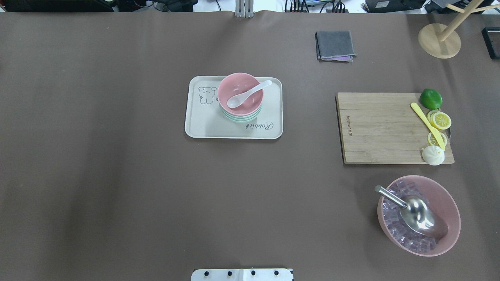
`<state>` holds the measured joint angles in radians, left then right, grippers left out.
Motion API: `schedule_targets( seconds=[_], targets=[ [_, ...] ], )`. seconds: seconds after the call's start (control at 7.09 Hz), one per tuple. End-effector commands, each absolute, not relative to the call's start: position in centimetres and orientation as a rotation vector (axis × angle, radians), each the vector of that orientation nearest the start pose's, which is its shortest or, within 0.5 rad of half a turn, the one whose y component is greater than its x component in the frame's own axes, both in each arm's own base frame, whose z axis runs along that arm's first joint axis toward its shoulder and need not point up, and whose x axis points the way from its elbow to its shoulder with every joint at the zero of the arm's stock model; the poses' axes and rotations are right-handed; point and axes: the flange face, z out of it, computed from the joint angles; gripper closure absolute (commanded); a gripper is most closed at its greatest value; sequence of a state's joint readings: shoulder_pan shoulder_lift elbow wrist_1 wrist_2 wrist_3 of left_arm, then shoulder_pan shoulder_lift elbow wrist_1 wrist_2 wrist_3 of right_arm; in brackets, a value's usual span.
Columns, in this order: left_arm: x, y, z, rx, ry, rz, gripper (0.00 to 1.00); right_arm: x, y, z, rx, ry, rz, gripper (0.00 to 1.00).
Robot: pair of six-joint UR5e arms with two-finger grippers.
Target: Stack pink bowl on green and place spoon
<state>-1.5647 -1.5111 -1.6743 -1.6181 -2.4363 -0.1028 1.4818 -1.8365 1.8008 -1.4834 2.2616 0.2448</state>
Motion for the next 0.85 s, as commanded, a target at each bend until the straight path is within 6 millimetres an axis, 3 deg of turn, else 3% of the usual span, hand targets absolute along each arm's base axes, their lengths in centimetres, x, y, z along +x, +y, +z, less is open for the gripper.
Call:
schedule_targets(
  seconds=[0.0,0.71],
  targets=[
    [-5.48,-46.97,62.83,0.032,0.865,-0.054,0.01,3.53,-38.89,65.71,-0.064,-0.691,0.13,0.0],
    [-5.5,-46.57,63.05,0.029,0.862,-0.056,0.01,3.52,-39.05,65.52,-0.059,-0.692,0.128,0.0]
  ],
)
